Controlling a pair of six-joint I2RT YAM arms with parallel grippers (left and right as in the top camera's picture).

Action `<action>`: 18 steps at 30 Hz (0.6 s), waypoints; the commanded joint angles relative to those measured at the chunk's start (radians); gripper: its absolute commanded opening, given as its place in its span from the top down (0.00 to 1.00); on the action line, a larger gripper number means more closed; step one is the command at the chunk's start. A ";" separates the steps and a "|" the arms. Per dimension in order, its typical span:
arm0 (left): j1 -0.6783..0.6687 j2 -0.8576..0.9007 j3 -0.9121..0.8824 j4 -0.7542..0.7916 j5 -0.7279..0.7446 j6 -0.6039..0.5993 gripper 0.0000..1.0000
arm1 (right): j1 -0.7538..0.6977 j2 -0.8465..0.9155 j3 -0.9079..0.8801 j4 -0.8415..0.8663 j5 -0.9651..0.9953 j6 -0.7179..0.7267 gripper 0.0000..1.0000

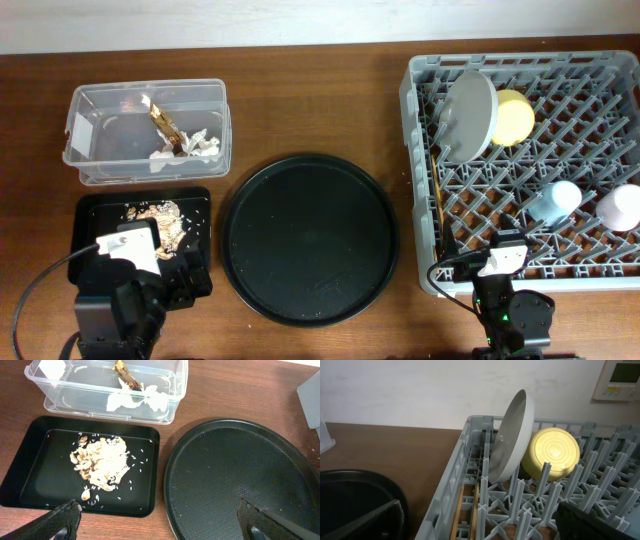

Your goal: Sort waste into correct bins and load items into the dishwasher rack

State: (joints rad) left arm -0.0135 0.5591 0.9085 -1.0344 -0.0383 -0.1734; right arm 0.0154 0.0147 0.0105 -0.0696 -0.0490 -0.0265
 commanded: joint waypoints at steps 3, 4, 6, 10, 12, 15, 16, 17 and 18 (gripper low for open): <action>0.003 -0.003 -0.005 0.001 -0.011 0.002 0.01 | -0.005 -0.011 -0.005 -0.005 0.009 0.000 0.02; 0.003 -0.003 -0.005 0.001 -0.011 0.002 0.01 | -0.005 -0.011 -0.005 -0.005 0.009 0.000 0.02; 0.003 -0.003 -0.005 0.001 -0.011 0.002 0.01 | -0.005 -0.011 -0.005 -0.005 0.009 0.000 0.02; 0.003 -0.003 -0.005 0.002 -0.011 0.002 0.01 | -0.005 -0.011 -0.005 -0.005 0.009 0.000 0.02; 0.003 -0.014 -0.009 0.001 -0.011 0.002 0.01 | -0.005 -0.011 -0.005 -0.005 0.009 0.000 0.02; 0.003 -0.063 -0.036 0.002 -0.016 0.003 0.01 | -0.005 -0.011 -0.005 -0.005 0.009 0.000 0.02; 0.003 -0.093 -0.063 0.010 -0.023 0.003 0.01 | -0.005 -0.011 -0.005 -0.005 0.009 0.000 0.02; 0.002 -0.137 -0.119 0.043 -0.023 0.003 0.01 | -0.005 -0.011 -0.005 -0.005 0.009 0.000 0.02; 0.000 -0.176 -0.175 0.080 -0.023 0.003 0.01 | -0.005 -0.011 -0.005 -0.005 0.009 0.000 0.02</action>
State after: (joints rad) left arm -0.0135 0.4812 0.8627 -1.0161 -0.0429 -0.1730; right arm 0.0151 0.0143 0.0105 -0.0696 -0.0483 -0.0269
